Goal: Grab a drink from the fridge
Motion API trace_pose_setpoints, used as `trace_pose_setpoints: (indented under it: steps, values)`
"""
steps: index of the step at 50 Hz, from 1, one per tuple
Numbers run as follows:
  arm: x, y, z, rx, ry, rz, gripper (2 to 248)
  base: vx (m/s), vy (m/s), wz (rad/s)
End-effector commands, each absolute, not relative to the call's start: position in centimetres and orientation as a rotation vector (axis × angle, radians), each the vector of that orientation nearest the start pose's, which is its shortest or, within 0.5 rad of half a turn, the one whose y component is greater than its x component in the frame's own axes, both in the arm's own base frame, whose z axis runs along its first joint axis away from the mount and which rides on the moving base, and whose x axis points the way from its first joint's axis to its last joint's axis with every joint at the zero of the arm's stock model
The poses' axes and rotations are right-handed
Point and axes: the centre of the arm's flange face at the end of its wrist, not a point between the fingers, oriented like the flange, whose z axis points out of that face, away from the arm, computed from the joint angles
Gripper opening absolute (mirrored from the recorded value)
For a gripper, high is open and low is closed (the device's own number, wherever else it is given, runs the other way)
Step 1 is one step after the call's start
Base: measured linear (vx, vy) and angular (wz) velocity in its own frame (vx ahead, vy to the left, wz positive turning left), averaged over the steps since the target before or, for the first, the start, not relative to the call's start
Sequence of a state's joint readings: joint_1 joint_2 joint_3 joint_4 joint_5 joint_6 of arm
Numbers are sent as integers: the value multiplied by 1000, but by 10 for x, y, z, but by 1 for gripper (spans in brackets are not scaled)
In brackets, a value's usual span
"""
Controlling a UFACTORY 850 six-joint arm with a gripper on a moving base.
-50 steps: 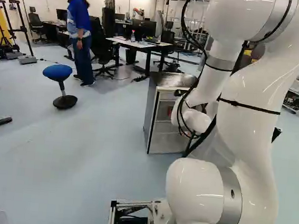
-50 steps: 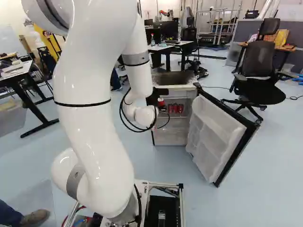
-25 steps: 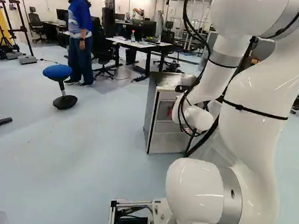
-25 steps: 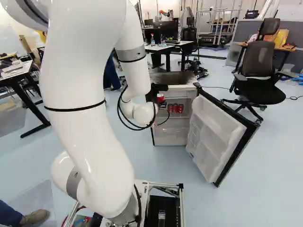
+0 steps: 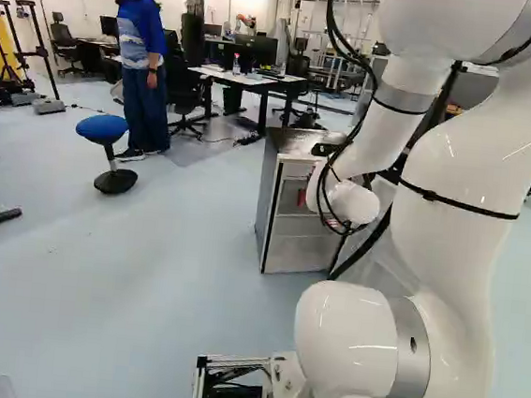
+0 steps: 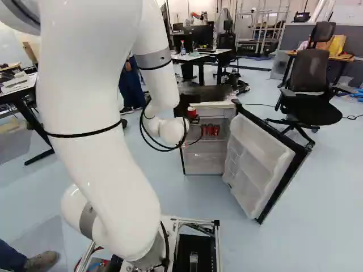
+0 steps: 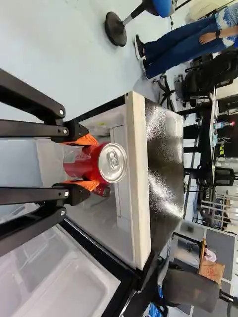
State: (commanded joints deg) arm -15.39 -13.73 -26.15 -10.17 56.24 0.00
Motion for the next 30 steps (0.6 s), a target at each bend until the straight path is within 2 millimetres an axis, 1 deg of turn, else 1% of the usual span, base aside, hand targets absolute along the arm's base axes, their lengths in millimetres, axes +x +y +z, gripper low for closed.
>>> trace_pose_setpoints:
  steps: [30]
  values:
    - [429, -100, 351, -2649, 69, -1856, 92, 0, 0, 0]
